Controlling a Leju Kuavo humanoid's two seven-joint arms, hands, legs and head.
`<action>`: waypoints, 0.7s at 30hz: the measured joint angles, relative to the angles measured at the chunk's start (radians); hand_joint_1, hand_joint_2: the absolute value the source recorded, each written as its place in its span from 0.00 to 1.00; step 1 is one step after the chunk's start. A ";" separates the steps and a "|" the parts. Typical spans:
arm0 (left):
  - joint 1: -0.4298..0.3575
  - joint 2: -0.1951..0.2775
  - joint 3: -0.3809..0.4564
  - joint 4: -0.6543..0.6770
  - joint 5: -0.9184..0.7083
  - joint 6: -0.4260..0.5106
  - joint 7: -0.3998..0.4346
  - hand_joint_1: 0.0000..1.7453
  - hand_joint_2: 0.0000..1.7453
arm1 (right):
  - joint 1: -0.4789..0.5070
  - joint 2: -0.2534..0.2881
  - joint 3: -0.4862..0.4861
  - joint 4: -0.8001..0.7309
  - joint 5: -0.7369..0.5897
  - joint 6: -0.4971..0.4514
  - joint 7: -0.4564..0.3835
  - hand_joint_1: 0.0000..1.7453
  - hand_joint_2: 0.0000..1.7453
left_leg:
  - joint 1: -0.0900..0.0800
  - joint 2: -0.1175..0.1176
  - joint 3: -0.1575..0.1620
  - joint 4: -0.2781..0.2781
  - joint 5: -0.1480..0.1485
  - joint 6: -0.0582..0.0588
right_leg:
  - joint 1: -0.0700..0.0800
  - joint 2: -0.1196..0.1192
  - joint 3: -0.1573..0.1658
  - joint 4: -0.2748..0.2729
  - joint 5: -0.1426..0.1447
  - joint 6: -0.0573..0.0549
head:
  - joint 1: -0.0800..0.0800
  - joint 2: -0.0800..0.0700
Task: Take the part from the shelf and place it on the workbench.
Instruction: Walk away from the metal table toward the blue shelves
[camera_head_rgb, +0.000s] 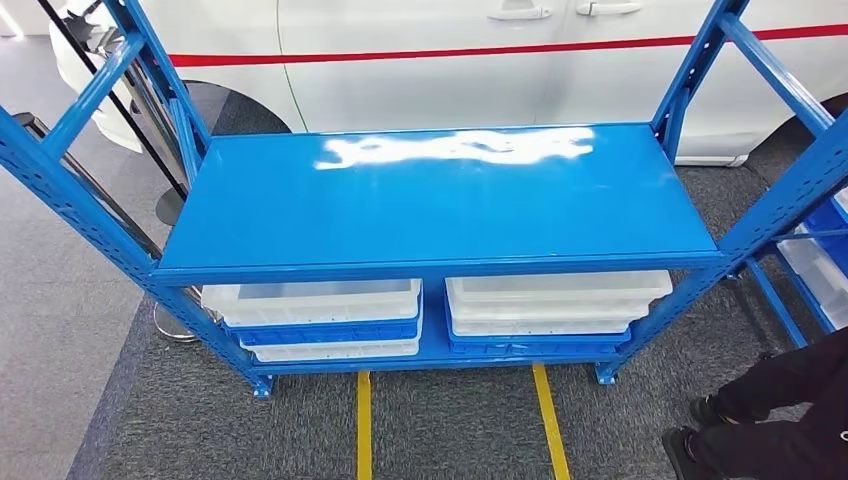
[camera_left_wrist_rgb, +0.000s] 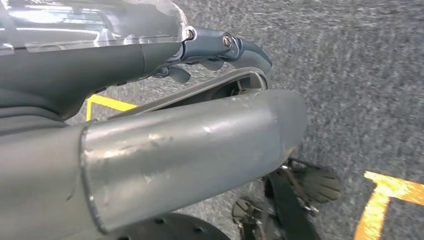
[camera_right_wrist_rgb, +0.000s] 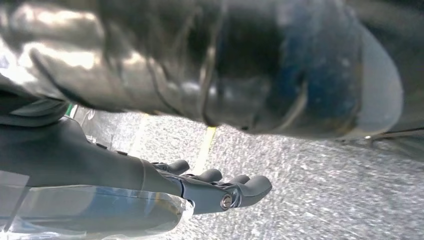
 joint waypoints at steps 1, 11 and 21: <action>0.000 0.000 0.000 0.000 0.000 0.000 0.001 0.00 0.00 | -0.001 0.000 0.000 0.000 0.000 0.000 0.000 0.00 0.00 | -0.003 0.000 0.006 -0.012 -0.004 0.006 | 0.001 0.000 0.001 -0.002 -0.002 0.006 | 0.000 0.000; 0.000 0.000 0.000 0.000 0.000 -0.002 0.006 0.00 0.00 | -0.002 0.000 -0.006 0.000 0.000 -0.003 0.004 0.00 0.00 | -0.008 -0.002 0.034 -0.034 -0.017 0.056 | 0.000 0.006 -0.155 0.262 -0.083 0.028 | 0.001 0.000; -0.003 0.000 0.000 0.000 0.005 -0.001 0.010 0.00 0.00 | -0.002 0.003 -0.008 0.000 0.012 -0.030 0.005 0.00 0.00 | -0.010 -0.003 0.037 0.029 -0.087 0.008 | 0.004 0.006 -0.046 0.000 0.044 -0.016 | 0.000 0.000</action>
